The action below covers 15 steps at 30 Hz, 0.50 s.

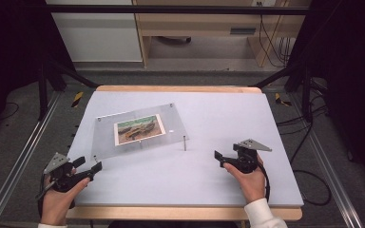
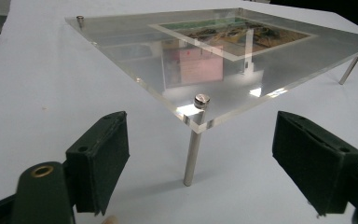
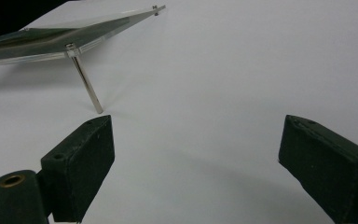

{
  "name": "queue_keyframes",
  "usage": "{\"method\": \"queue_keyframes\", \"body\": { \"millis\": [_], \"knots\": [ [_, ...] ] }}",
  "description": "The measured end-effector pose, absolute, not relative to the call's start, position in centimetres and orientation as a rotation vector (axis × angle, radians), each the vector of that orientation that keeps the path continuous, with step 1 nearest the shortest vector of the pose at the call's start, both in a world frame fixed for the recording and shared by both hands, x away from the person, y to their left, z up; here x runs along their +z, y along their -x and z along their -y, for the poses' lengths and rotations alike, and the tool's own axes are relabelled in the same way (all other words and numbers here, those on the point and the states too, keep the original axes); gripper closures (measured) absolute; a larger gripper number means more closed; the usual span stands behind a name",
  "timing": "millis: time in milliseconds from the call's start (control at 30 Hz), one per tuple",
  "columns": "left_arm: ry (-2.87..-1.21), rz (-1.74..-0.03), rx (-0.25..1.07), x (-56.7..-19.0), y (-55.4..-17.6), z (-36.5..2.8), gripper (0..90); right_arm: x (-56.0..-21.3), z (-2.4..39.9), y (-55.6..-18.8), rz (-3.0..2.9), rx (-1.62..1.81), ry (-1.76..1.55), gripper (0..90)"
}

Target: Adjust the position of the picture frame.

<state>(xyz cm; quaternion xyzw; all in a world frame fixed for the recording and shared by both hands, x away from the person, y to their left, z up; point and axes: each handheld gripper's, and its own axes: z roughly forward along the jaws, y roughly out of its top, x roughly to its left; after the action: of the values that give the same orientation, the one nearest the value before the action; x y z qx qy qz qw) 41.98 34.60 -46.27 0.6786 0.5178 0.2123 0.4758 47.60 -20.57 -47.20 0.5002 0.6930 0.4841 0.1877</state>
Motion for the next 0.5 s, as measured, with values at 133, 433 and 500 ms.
{"method": "queue_keyframes", "body": {
  "millis": [133,433,500],
  "knots": [
    [-1.666,-1.268,0.514,-46.32,-42.02,-34.53,16.7,-47.12,20.64,-47.55,-1.946,1.365,-1.397,10.9],
    [-1.691,-1.257,0.499,-46.46,-41.97,-34.03,18.0,-46.62,20.08,-47.18,-1.961,1.397,-1.360,21.5],
    [-1.699,-1.252,0.505,-46.51,-41.99,-33.85,19.3,-46.60,19.83,-47.12,-1.969,1.401,-1.339,24.8]
  ]
}}
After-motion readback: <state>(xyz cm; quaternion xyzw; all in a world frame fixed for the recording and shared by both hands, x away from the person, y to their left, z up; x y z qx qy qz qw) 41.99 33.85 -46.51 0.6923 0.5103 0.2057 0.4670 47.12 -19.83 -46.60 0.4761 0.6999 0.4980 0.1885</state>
